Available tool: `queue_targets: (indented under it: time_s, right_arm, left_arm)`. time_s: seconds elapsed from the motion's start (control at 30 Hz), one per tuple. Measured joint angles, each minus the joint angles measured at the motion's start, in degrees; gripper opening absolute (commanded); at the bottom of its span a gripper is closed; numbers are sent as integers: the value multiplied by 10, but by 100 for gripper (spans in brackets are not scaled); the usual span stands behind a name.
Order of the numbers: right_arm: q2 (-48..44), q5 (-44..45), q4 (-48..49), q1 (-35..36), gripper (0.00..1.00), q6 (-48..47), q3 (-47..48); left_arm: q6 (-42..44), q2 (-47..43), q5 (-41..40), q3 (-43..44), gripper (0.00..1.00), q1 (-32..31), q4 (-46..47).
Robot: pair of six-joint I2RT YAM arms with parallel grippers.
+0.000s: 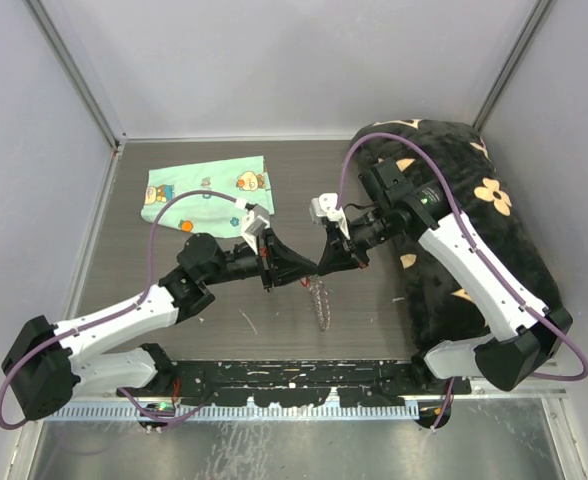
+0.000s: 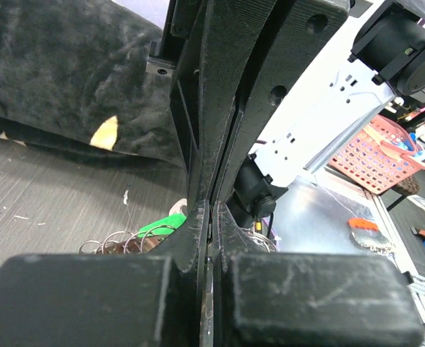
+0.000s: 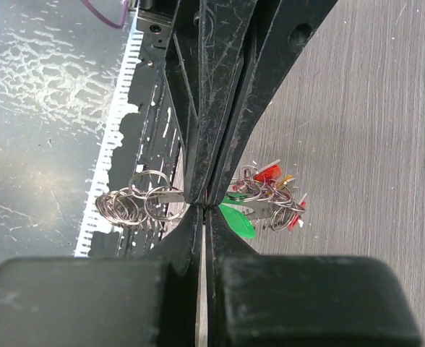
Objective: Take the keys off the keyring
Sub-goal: Remove the key from the keyring.
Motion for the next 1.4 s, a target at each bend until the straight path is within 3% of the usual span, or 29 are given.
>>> queue_targets:
  time_s: [0.17,0.57,0.7,1.13,1.4]
  right_arm:
    - [0,-14,13,0,31,8,-1]
    - [-56,-70,65,-40,67,22,-40]
    - [-86,-93,94,-42,66,18,-80]
    - [-110,-93,141,-39,40,-3,-94]
    - [-110,-77,164,-23,36,0,-104]
  left_arm:
    - [8,-15,-12,-9,0,0,9]
    - [-3,-29,-34,-49,0,0,29]
    - [-25,-29,-33,-58,0,0,64]
    - [-78,-28,-40,-59,0,0,121]
    - [-95,-28,-56,-61,0,0,123]
